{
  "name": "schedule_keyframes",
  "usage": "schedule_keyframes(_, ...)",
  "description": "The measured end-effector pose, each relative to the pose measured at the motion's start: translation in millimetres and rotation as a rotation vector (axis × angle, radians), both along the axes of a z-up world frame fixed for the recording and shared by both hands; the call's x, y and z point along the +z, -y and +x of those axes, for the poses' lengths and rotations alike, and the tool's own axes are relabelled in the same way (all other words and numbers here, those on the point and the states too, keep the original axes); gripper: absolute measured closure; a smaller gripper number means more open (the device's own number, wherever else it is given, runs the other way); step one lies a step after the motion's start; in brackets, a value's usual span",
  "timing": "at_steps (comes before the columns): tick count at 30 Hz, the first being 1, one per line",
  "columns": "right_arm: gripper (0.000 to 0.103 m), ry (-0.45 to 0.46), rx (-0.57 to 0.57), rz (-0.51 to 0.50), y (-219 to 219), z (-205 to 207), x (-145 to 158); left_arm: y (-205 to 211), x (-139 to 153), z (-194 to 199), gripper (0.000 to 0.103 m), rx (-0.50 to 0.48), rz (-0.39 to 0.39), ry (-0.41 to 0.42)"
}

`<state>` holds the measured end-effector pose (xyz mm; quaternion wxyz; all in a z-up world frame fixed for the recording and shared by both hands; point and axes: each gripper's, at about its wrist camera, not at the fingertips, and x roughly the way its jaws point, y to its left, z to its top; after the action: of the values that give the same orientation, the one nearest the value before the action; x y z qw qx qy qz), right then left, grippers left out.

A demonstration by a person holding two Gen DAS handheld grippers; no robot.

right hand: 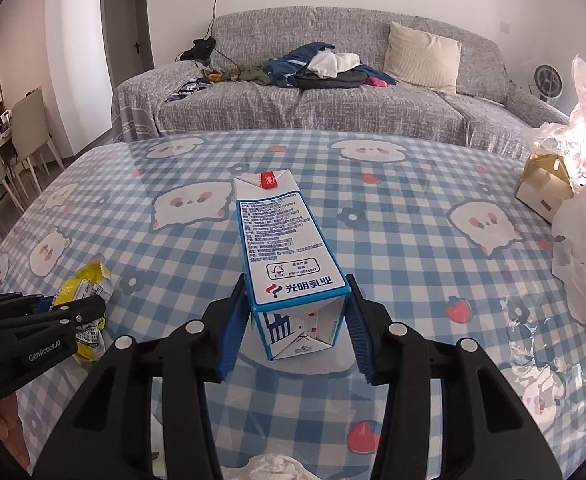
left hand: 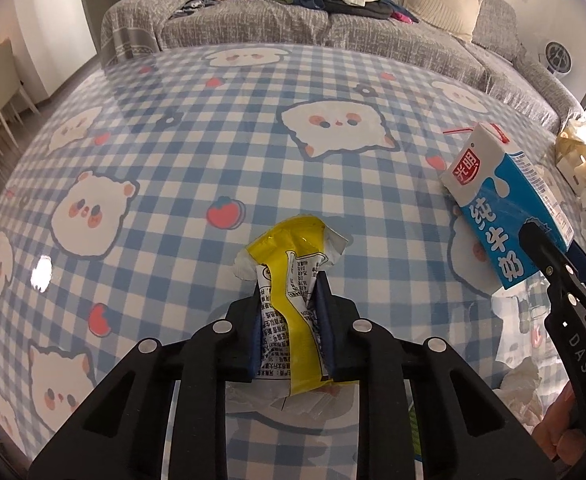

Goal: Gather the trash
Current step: 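Grasp the white milk carton with the right tool while the left tool grasps the yellow snack wrapper, then carry the milk carton and snack wrapper with both tools over the bin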

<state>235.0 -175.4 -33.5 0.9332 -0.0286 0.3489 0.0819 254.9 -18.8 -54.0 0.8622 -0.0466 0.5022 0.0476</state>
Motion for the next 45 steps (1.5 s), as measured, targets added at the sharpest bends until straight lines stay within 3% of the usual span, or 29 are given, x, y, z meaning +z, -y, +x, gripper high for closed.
schedule_keyframes(16, 0.060, 0.045, -0.015, -0.002, 0, -32, 29, 5, 28, -33, 0.082, -0.023, -0.002, 0.042)
schedule_keyframes(45, 0.060, 0.092, -0.023, -0.026, -16, -135, 61, -3, 66, -134, 0.082, -0.047, -0.021, 0.110)
